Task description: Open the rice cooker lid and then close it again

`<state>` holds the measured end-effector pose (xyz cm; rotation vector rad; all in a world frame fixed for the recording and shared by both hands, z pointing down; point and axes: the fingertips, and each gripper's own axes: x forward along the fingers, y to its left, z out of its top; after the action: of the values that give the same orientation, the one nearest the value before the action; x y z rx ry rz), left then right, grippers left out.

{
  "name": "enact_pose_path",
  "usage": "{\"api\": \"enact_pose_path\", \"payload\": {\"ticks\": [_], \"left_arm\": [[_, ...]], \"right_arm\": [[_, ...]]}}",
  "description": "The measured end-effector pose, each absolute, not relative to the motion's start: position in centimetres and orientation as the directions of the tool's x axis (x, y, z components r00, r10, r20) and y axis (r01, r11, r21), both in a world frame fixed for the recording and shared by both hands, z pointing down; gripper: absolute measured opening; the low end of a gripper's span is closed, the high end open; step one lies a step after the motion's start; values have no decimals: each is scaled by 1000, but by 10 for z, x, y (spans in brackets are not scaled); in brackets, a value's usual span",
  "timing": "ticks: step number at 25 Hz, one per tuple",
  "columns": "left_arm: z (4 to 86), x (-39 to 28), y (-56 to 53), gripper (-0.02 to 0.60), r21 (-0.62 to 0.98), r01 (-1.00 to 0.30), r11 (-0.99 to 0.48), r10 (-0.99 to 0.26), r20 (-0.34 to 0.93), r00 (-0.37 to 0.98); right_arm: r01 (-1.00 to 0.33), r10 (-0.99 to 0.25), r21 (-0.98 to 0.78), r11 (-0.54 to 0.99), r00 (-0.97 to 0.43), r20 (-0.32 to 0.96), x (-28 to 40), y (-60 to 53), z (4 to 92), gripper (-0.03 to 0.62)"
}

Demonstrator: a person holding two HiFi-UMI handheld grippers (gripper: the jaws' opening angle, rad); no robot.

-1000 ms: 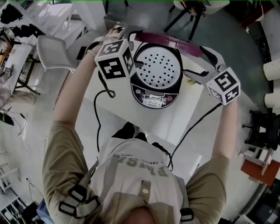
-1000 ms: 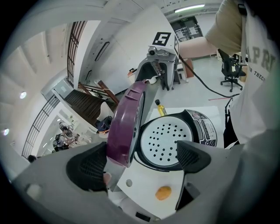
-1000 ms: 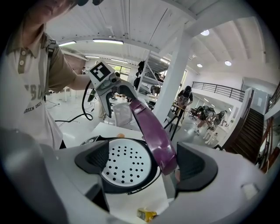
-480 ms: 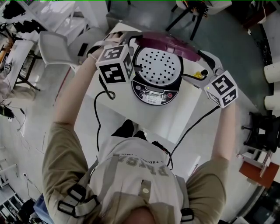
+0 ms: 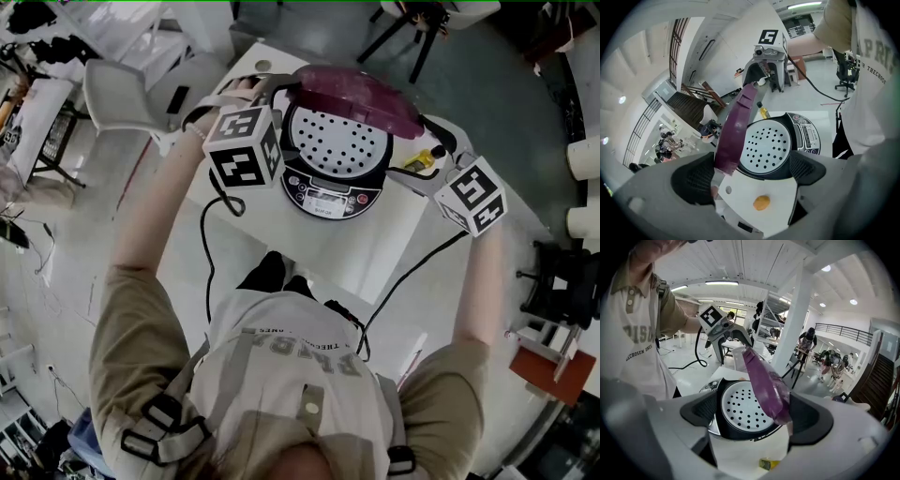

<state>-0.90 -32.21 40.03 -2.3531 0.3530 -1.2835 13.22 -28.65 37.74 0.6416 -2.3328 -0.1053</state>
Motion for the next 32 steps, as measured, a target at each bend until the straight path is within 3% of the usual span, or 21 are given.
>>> {"api": "enact_pose_path", "payload": {"ticks": [32], "left_arm": [[458,-20,-271,517,-396,25,-918,-331,798,503]], "right_arm": [[-352,-344,133,927,-651,677,126,-241,434,459]]}}
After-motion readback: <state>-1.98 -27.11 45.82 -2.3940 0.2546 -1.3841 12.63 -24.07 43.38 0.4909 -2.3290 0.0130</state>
